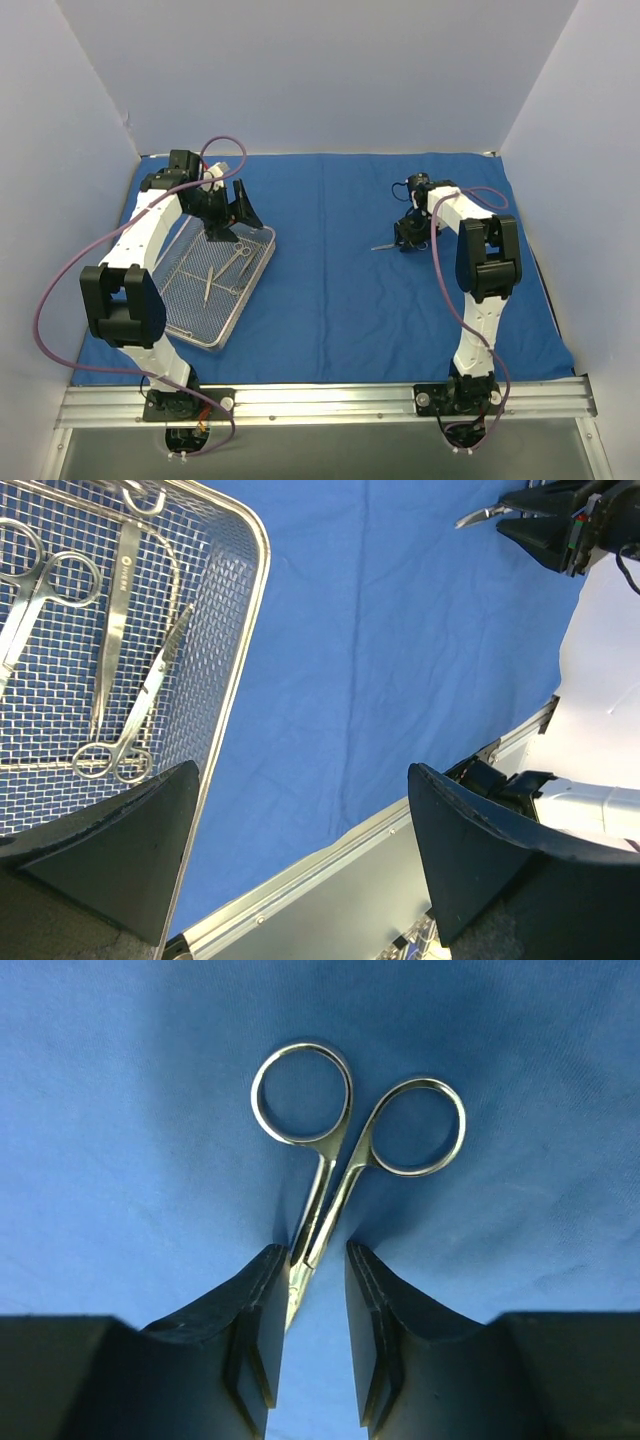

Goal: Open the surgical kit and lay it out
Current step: Adjust the medical item in the surgical kit.

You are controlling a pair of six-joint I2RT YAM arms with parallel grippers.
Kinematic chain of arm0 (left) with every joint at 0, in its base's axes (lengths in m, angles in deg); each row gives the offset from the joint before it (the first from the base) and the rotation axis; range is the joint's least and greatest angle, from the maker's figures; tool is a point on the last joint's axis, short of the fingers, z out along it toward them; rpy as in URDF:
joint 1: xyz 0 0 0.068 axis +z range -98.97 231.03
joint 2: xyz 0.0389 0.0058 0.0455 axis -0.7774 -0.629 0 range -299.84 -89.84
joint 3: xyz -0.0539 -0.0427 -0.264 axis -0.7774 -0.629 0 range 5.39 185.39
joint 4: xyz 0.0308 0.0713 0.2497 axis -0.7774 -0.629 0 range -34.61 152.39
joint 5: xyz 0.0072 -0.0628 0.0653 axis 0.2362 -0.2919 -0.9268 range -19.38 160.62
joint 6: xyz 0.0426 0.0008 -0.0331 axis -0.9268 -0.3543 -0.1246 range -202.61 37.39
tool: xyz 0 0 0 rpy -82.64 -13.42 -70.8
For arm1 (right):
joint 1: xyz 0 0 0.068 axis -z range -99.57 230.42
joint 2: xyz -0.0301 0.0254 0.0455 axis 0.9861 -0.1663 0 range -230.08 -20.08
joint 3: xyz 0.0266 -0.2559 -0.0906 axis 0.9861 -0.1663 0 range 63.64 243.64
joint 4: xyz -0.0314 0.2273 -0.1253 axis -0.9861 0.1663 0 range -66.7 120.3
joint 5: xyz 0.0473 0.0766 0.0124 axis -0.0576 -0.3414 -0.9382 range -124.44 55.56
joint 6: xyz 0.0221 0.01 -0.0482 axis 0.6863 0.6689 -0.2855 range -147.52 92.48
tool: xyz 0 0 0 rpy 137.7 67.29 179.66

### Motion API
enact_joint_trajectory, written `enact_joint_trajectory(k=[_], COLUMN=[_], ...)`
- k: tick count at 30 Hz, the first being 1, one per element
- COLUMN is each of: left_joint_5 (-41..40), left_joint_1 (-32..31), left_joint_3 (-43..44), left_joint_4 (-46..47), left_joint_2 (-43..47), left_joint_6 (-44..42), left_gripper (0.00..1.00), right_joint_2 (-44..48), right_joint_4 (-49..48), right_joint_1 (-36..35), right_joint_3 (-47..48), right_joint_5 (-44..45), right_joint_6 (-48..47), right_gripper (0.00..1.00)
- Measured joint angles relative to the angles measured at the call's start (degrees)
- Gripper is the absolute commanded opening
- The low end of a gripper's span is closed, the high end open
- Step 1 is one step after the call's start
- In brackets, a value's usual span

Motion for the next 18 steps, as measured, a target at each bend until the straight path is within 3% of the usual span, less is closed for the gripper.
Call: enact_joint_trajectory(k=[8,11,18], left_joint_5=[0.2,0.5,0.8], left_joint_1=[0.7,0.7,0.8], left_joint_3=[-0.1,-0.2,-0.3], left_joint_4=[0.0,0.0,0.0], left_joint_2=[-0.3,-0.3,-0.3], left_joint_6=[0.1,0.1,0.2], left_gripper=[0.94,0.94,0.94], right_joint_2=[-0.8,-0.9,-0.9], right_joint_4=[-0.1,-0.2,-1.4], right_joint_1=[0.0,0.0,0.0], right_joint_3=[0.7,0.7,0.6], right_joint_5=[-0.9,-1.6,-3.3], right_joint_6=[2.1,3.1,5.4], right_gripper=[0.19,0.10,0.11])
